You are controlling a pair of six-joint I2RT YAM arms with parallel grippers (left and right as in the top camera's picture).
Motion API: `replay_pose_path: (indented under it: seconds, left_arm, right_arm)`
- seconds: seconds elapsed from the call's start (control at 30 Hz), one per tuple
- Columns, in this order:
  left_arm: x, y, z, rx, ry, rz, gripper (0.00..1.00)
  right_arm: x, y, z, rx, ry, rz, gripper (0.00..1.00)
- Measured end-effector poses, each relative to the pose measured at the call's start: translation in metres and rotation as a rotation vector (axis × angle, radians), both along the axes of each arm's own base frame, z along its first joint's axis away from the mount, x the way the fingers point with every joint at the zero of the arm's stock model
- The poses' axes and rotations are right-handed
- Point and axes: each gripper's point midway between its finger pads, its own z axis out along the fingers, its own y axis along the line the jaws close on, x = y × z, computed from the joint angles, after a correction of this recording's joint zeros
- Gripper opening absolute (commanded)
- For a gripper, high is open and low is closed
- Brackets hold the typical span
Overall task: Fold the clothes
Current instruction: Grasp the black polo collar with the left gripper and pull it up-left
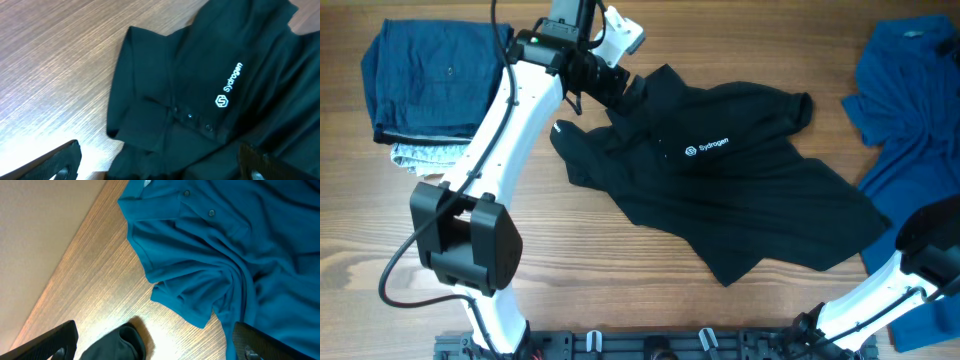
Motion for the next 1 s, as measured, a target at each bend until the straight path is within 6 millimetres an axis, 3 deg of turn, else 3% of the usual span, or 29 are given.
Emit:
replay_pose_path:
  seconds: [0.17, 0.27, 0.37, 0.47, 0.53, 0.67, 1.0]
  left_arm:
    - [-0.008, -0.020, -0.003, -0.003, 0.006, -0.041, 0.52]
    - [-0.006, -0.022, -0.030, 0.017, 0.061, -0.042, 0.50]
    - [-0.006, -0.022, -0.079, 0.054, 0.156, -0.041, 0.34]
    - [-0.009, -0.020, -0.111, 0.080, 0.224, -0.040, 0.13]
    - [-0.015, -0.018, -0.127, 0.099, 0.273, -0.040, 0.06]
    - [-0.022, -0.020, -0.141, 0.114, 0.316, -0.045, 0.05]
    - [-0.017, -0.034, -0.149, 0.103, 0.277, -0.068, 0.11]
  right_arm:
    - [0.000, 0.000, 0.000, 0.000, 0.000, 0.000, 0.99]
    - [0.000, 0.000, 0.000, 0.000, 0.000, 0.000, 1.00]
    - [0.000, 0.000, 0.000, 0.000, 0.000, 0.000, 1.00]
    - [0.000, 0.000, 0.000, 0.000, 0.000, 0.000, 0.99]
    - [0.000, 0.000, 0.000, 0.000, 0.000, 0.000, 1.00]
    - [0.000, 0.000, 0.000, 0.000, 0.000, 0.000, 1.00]
    - [0.000, 0.000, 0.000, 0.000, 0.000, 0.000, 0.99]
